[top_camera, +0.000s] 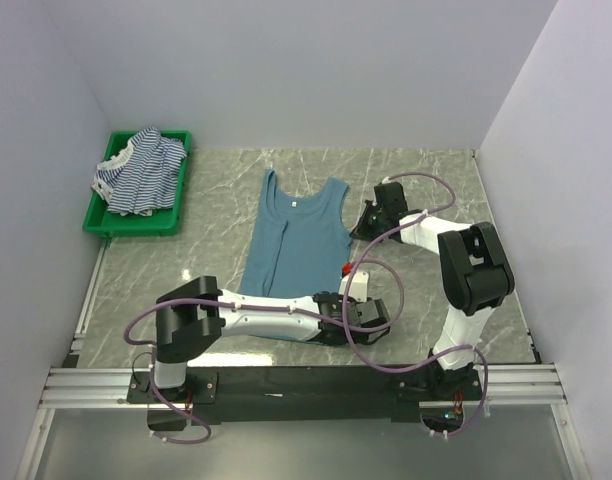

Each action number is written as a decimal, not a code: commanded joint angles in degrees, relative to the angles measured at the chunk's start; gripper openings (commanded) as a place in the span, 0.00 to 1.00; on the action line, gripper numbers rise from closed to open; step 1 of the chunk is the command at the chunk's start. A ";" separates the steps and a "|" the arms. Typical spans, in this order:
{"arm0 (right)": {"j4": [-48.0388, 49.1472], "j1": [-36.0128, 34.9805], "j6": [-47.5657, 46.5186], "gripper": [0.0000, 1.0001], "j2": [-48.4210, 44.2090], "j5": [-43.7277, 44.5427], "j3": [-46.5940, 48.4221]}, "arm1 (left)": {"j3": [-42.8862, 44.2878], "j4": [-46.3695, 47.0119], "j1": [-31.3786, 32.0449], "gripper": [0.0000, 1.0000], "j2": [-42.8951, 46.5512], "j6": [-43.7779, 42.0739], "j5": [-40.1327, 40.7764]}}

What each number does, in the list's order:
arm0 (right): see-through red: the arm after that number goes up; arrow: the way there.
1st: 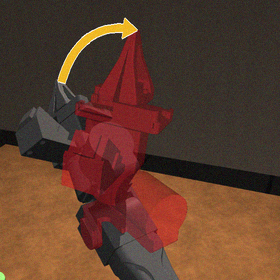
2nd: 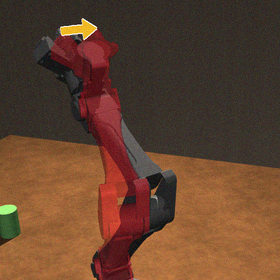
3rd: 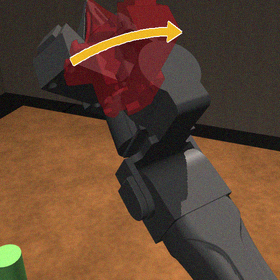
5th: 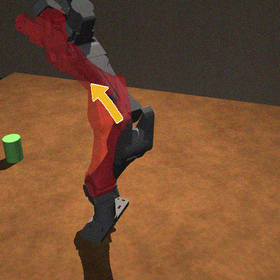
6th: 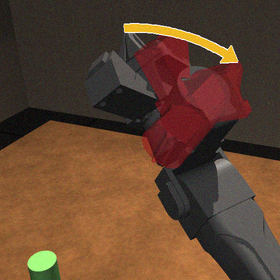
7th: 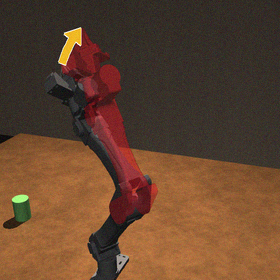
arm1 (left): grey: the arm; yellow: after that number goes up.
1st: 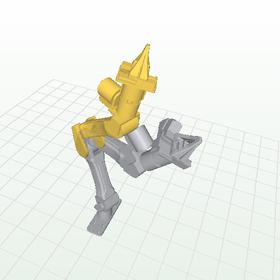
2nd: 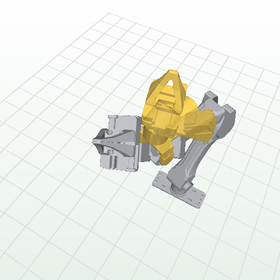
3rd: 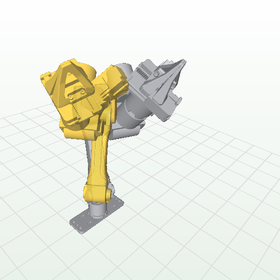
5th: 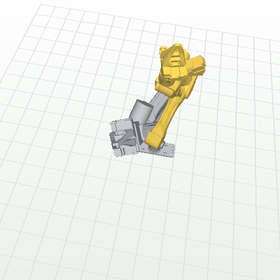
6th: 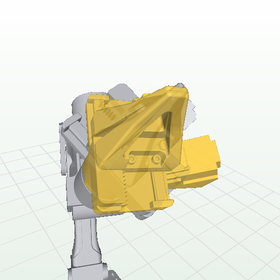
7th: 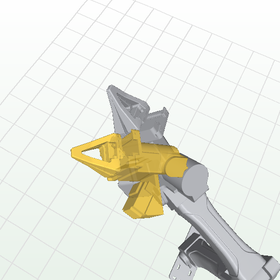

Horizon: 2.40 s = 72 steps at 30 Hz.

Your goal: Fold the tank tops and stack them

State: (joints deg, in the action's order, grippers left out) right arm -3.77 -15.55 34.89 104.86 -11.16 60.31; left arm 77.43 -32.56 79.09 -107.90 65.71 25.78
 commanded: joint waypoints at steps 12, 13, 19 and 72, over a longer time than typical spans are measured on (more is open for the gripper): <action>2.71 0.70 0.52 0.00 -2.38 -0.62 -1.08 | 0.71 -4.54 2.56 0.34 -2.67 4.16 3.40; 2.72 0.70 0.53 0.00 -2.47 -0.62 -1.08 | 0.27 -4.27 2.56 0.33 -2.76 3.99 3.23; 2.89 0.70 0.52 0.00 -2.47 -0.53 -1.16 | -0.96 -3.92 2.65 0.31 -3.46 4.51 2.70; -14.86 -16.43 0.17 0.00 13.44 16.51 30.46 | -37.08 -3.38 -2.98 0.00 37.76 29.30 8.94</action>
State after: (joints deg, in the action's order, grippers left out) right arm -16.97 -30.52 35.09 117.05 2.17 85.52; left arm 41.06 -32.25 76.44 -72.20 91.81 33.10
